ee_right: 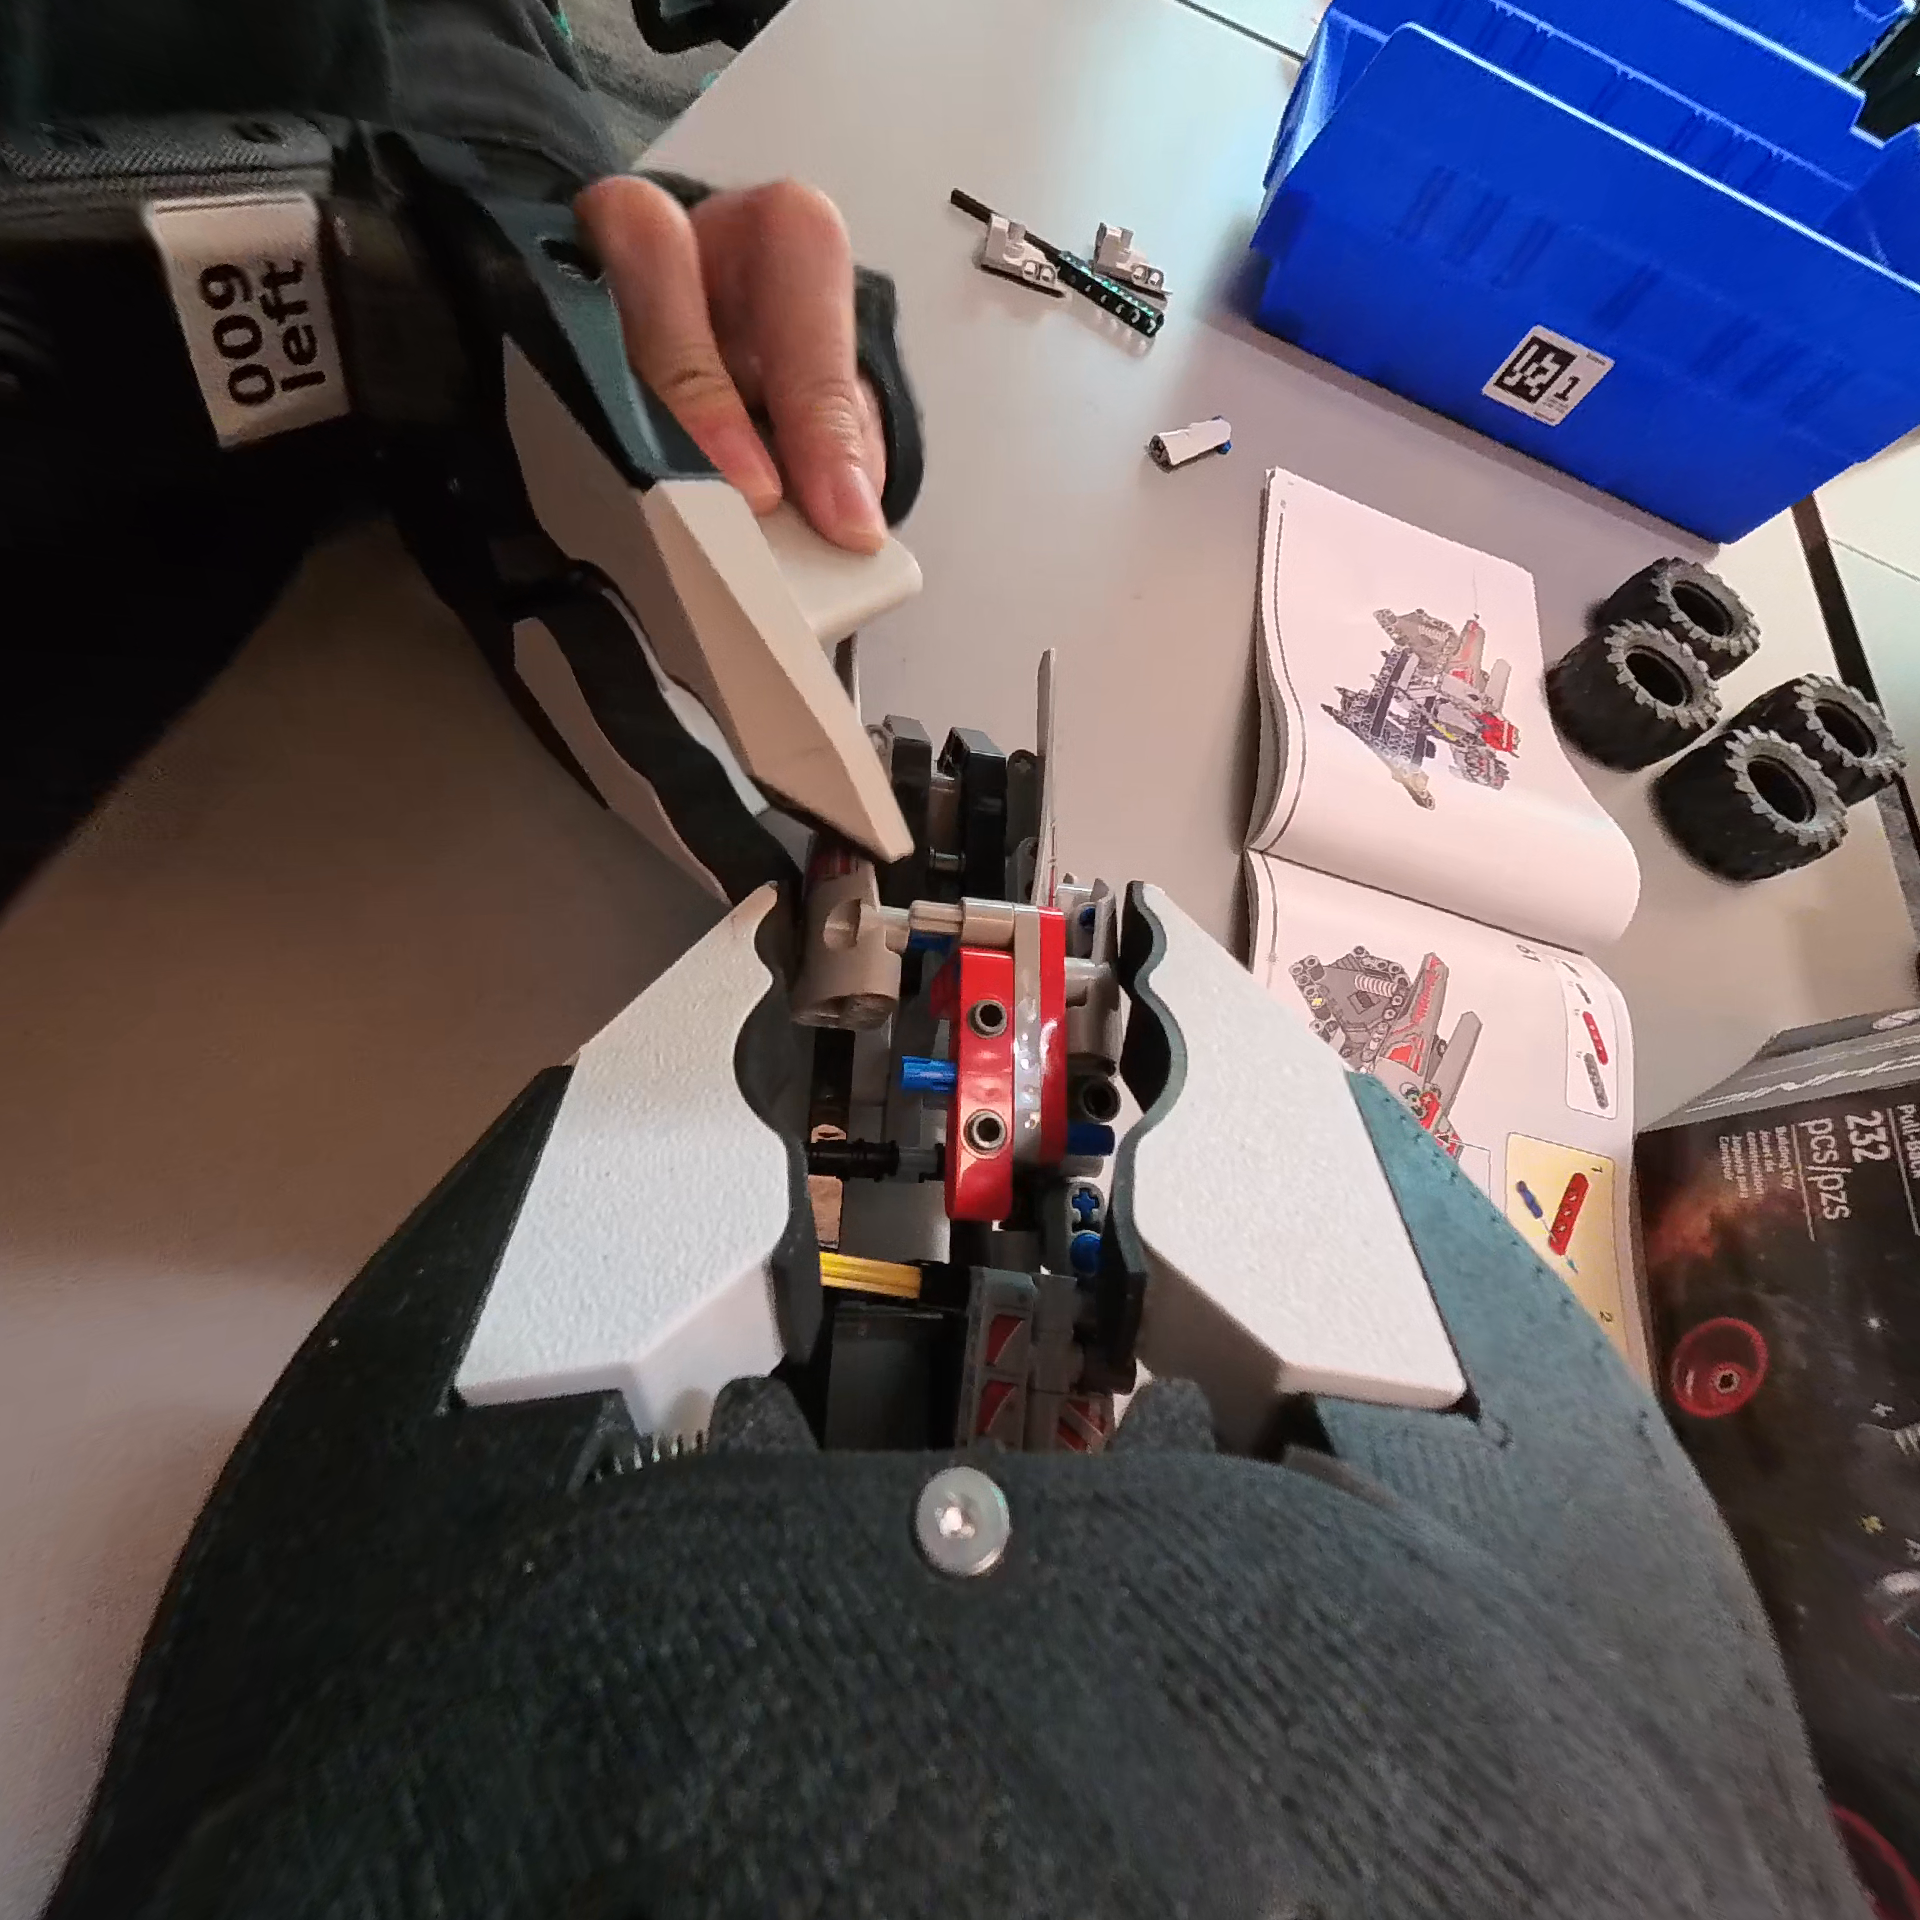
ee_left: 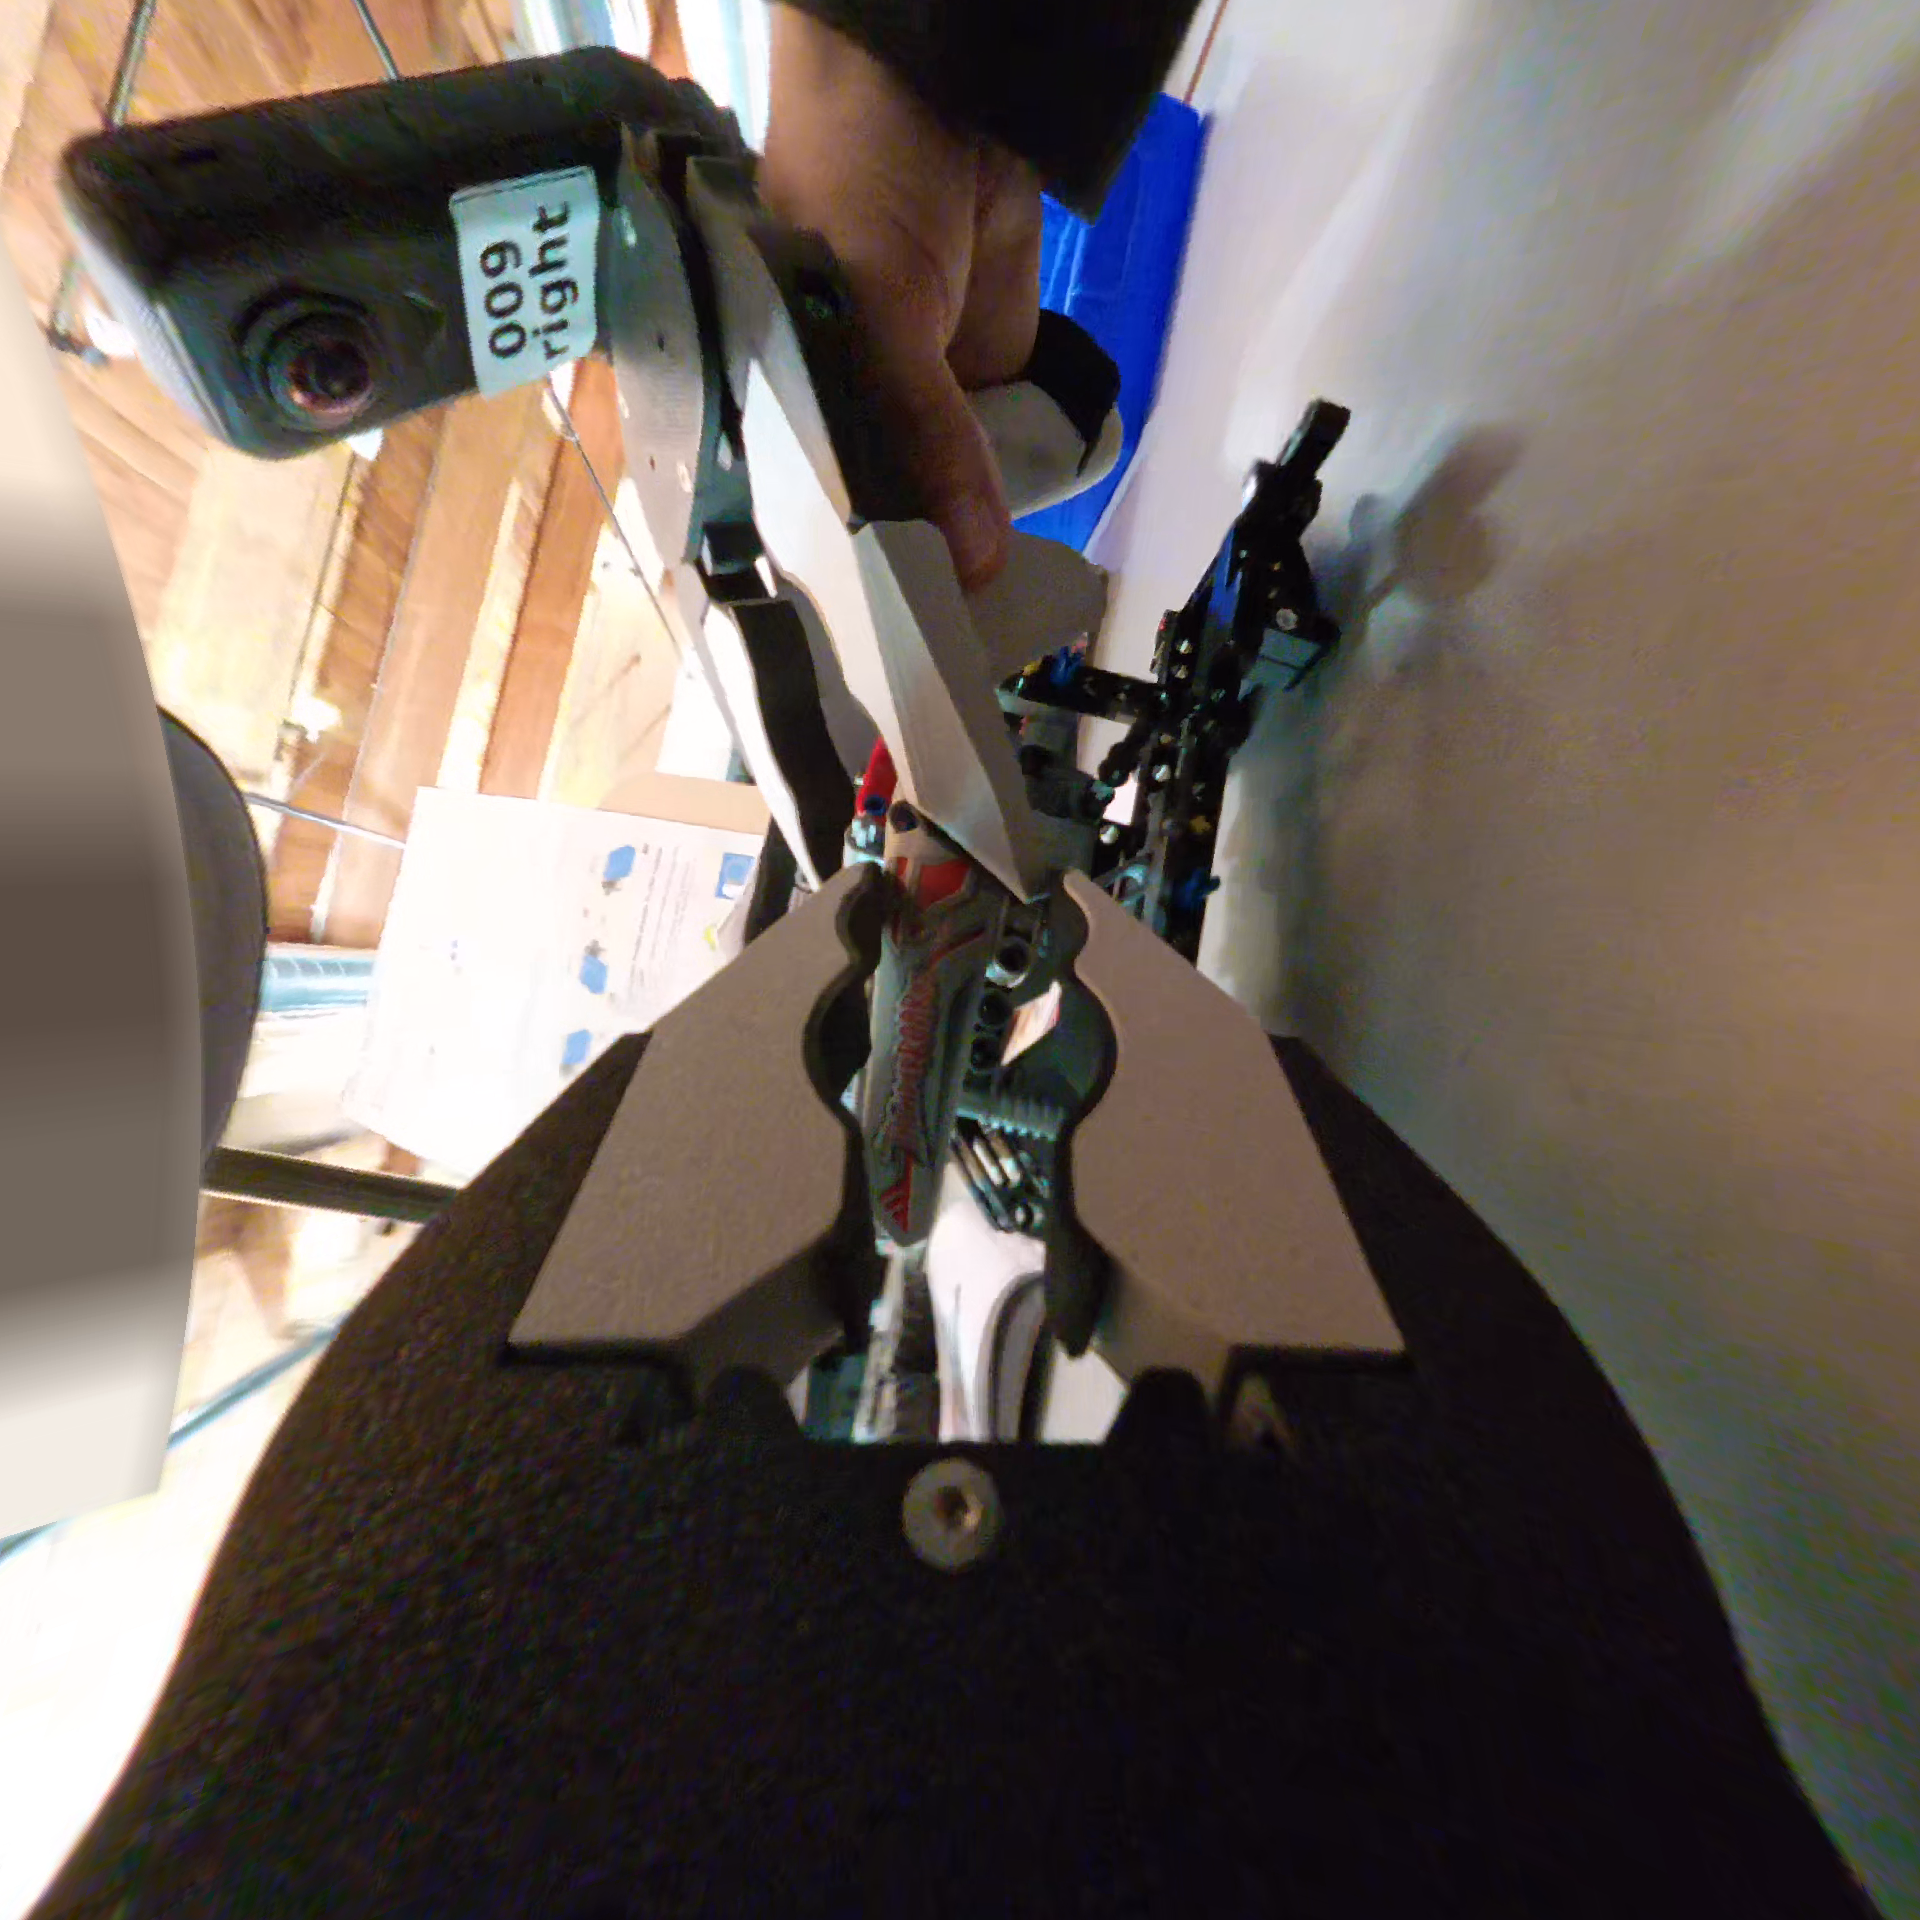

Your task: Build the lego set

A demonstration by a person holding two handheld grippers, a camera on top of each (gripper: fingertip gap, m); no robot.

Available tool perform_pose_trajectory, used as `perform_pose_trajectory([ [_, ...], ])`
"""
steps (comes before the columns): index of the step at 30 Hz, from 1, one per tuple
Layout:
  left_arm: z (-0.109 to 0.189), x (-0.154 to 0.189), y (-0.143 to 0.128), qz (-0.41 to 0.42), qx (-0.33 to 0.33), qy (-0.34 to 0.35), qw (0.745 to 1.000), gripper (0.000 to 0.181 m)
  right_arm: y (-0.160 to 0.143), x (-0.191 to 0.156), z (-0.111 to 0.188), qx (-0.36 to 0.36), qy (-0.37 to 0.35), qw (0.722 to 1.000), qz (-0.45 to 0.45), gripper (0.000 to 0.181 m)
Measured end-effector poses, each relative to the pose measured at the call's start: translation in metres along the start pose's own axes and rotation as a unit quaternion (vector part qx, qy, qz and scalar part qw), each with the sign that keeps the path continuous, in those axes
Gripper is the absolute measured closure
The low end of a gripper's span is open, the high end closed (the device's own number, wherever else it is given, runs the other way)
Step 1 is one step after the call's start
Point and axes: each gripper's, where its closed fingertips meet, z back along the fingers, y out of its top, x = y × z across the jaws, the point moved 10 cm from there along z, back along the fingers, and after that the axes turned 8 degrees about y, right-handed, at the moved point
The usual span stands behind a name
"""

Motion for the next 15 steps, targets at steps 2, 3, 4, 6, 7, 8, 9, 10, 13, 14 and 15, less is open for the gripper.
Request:
perform_pose_trajectory([
  [2, -0.0004, -0.0016, -0.0016, 0.041, 0.005, -0.01, 0.999, 0.153, 0.0001, 0.0005, 0.0001, 0.002, 0.002, 1.0, -0.003, 0.12],
  [3, -0.0007, -0.002, -0.0021, 0.051, 0.004, -0.012, 0.999, 0.153, 0.0002, 0.0007, -0.0001, 0.003, 0.002, 1.0, -0.005, 0.12],
  [4, -0.0011, -0.002, -0.0018, 0.055, 0.002, -0.013, 0.998, 0.152, 0.0004, 0.0005, -0.0002, 0.002, 0.001, 1.0, -0.004, 0.12],
  [6, -0.0028, -0.0013, -0.0007, 0.057, -0.003, -0.014, 0.998, 0.152, 0.0017, -0.0004, -0.0003, -0.007, -0.003, 1.0, 0.005, 0.12],
  [7, -0.003, -0.0012, -0.0008, 0.062, -0.005, -0.016, 0.998, 0.153, 0.0023, -0.0009, -0.0003, -0.009, -0.007, 1.0, 0.012, 0.12],
  [8, -0.0034, -0.0014, -0.0012, 0.071, -0.007, -0.019, 0.997, 0.153, 0.0027, -0.0008, -0.0002, -0.011, -0.008, 1.0, 0.009, 0.12],
  [9, -0.0042, -0.0018, -0.0014, 0.084, -0.009, -0.024, 0.996, 0.153, 0.003, -0.0005, -0.0001, -0.013, -0.008, 1.0, 0.005, 0.12],
  [10, -0.0052, -0.0022, -0.0017, 0.094, -0.012, -0.027, 0.995, 0.153, 0.0033, -0.0001, -0.0002, -0.014, -0.01, 1.0, 0.005, 0.121],
  [13, -0.0068, -0.0007, -0.0009, 0.075, -0.021, -0.021, 0.997, 0.153, 0.0044, 0.0004, -0.0009, -0.022, -0.017, 1.0, 0.003, 0.122],
  [14, -0.0071, -0.0004, -0.0002, 0.074, -0.022, -0.02, 0.997, 0.153, 0.0049, 0.0003, -0.0008, -0.024, -0.017, 1.0, 0.005, 0.122],
  [15, -0.0077, -0.0004, -0.0002, 0.076, -0.023, -0.021, 0.997, 0.153, 0.0054, 0.0003, -0.0007, -0.026, -0.016, 1.0, 0.001, 0.123],
])
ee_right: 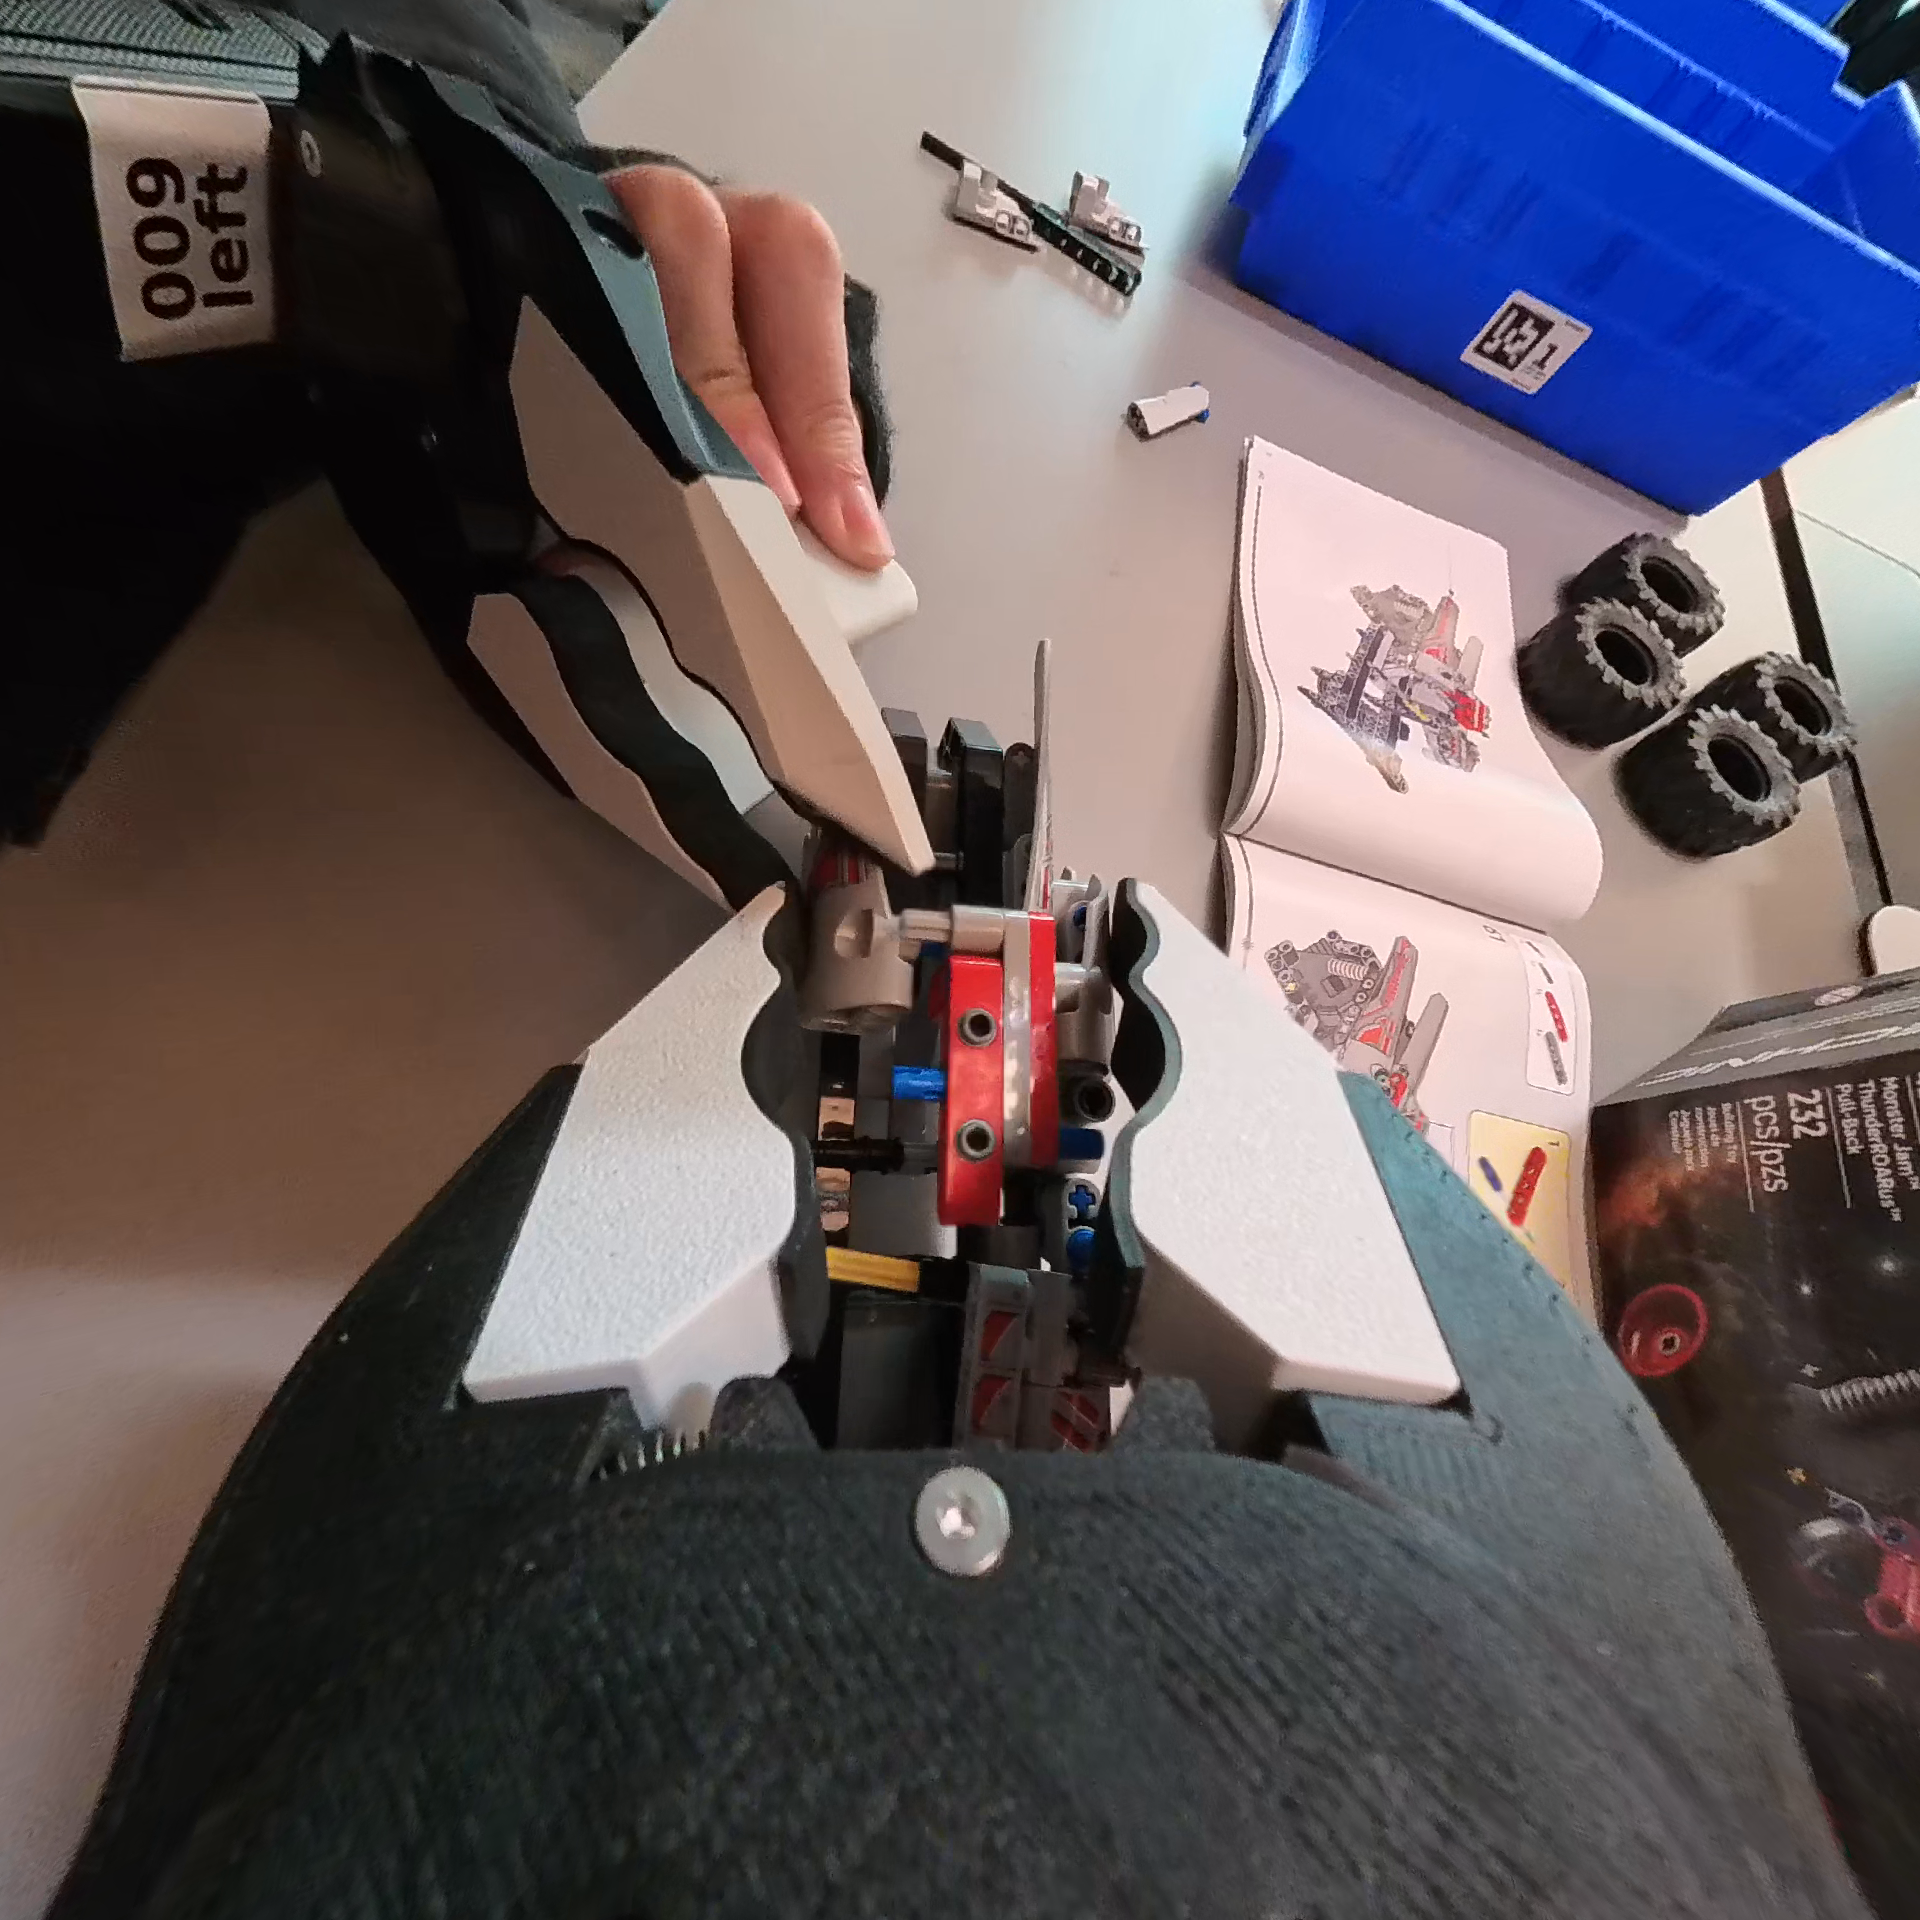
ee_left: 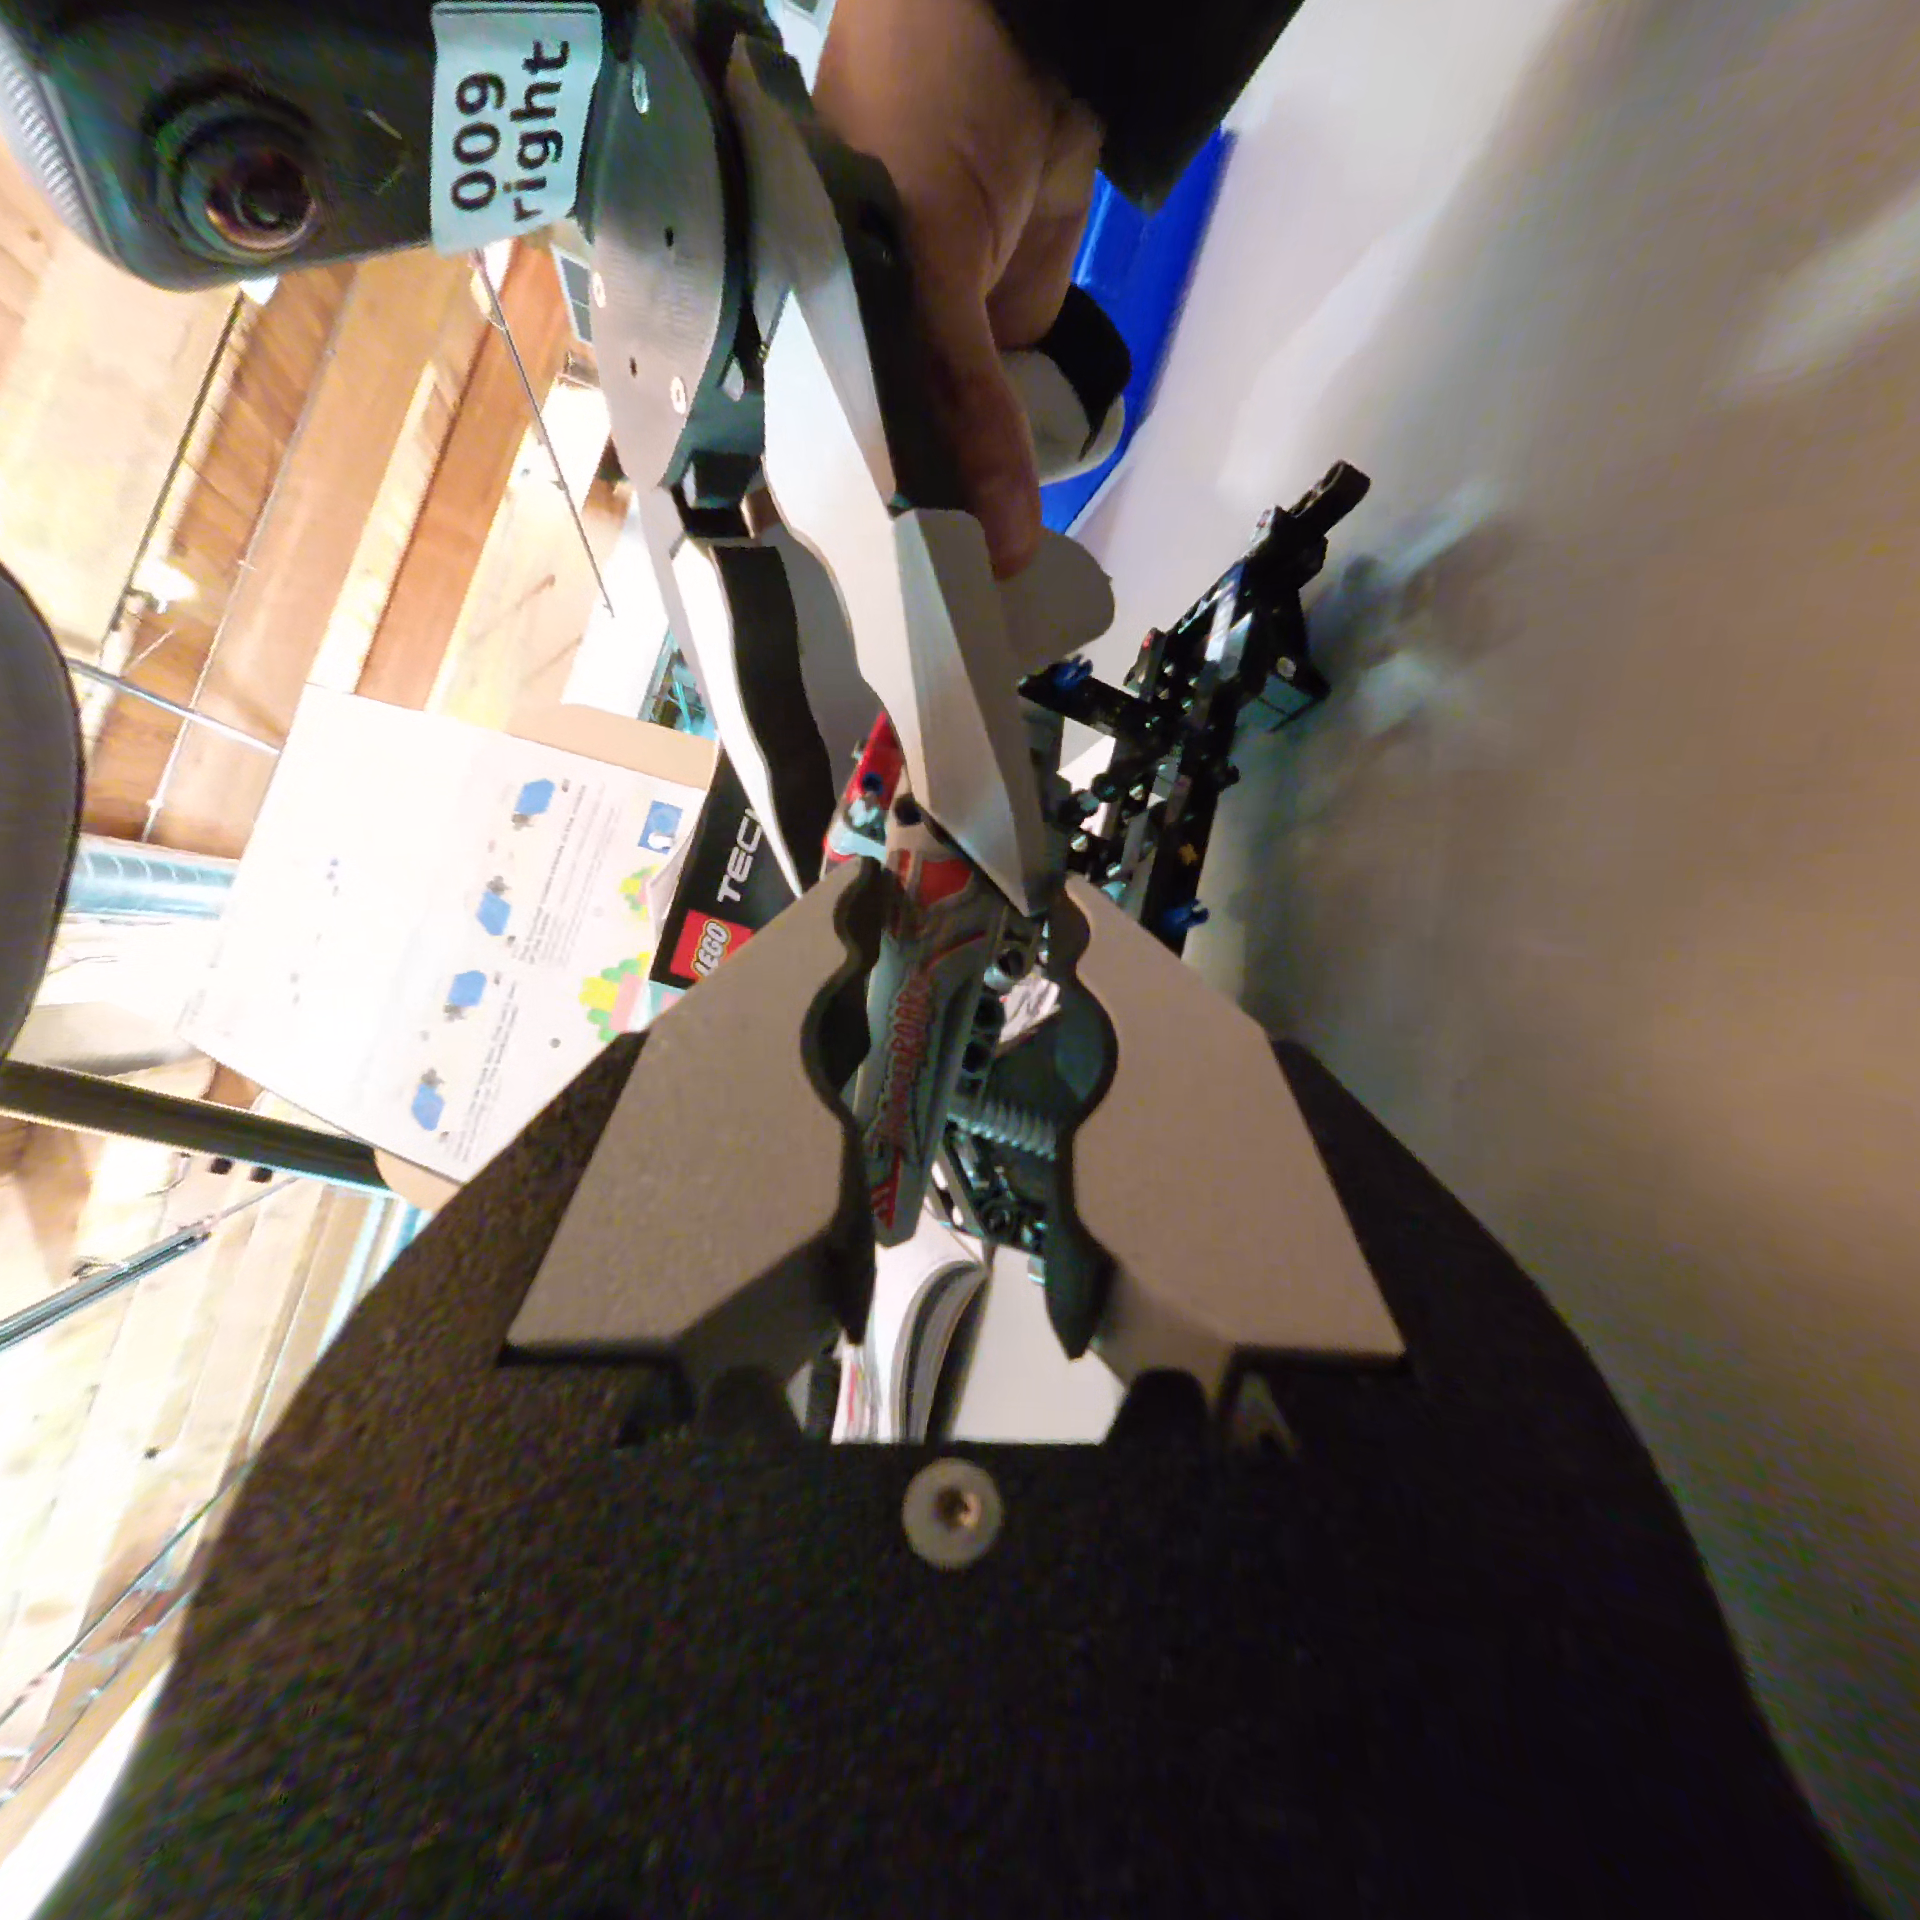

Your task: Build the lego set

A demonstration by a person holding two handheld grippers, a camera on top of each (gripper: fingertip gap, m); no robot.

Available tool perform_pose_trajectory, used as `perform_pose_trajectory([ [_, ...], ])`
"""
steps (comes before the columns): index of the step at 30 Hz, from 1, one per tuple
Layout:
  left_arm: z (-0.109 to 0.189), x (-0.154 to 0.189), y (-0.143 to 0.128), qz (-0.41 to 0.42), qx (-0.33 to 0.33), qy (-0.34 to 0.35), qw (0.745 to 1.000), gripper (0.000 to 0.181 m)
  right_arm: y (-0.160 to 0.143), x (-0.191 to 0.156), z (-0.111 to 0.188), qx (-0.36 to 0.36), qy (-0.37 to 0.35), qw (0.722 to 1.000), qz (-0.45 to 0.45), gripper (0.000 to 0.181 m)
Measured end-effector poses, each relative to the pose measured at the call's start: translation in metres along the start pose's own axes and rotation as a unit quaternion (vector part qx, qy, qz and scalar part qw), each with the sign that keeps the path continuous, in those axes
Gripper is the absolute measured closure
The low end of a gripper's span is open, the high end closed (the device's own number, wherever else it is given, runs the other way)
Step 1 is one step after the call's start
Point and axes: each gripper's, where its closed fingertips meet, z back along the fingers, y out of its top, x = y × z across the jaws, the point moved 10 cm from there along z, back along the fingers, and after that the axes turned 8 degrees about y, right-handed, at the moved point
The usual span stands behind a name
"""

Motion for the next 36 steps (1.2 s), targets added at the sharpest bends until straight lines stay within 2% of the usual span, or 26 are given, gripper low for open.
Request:
perform_pose_trajectory([
  [7, -0.004, -0.002, -0.003, 0.007, 0.011, -0.011, 1.0, 0.152, 0.001, 0.003, 0.0, -0.006, 0.007, 1.0, -0.021, 0.124],
  [12, -0.002, 0.001, -0.001, -0.057, 0.022, 0.003, 0.998, 0.152, 0.0, 0.0, -0.001, -0.005, 0.004, 1.0, 0.004, 0.123],
  [17, -0.003, 0.001, -0.001, -0.041, 0.021, -0.003, 0.999, 0.152, 0.001, 0.001, 0.0, -0.011, 0.009, 1.0, 0.0, 0.123],
  [26, 0.0, -0.008, -0.01, 0.117, 0.028, -0.056, 0.991, 0.143, 0.001, 0.002, 0.0, -0.009, 0.012, 1.0, -0.002, 0.124],
  [28, 0.007, -0.014, -0.014, 0.186, 0.048, -0.067, 0.979, 0.136, 0.001, 0.002, 0.0, -0.007, 0.012, 1.0, -0.001, 0.124],
  [30, 0.012, -0.027, -0.023, 0.272, 0.042, -0.07, 0.959, 0.12, 0.001, 0.002, 0.0, -0.007, 0.012, 1.0, -0.002, 0.123],
  [33, 0.013, -0.045, -0.043, 0.407, 0.0, -0.074, 0.911, 0.097, 0.0, 0.003, 0.0, -0.006, 0.013, 1.0, -0.003, 0.123],
  [36, 0.013, -0.049, -0.054, 0.498, -0.058, -0.131, 0.855, 0.093, 0.0, 0.003, 0.0, -0.005, 0.013, 1.0, -0.005, 0.123],
])
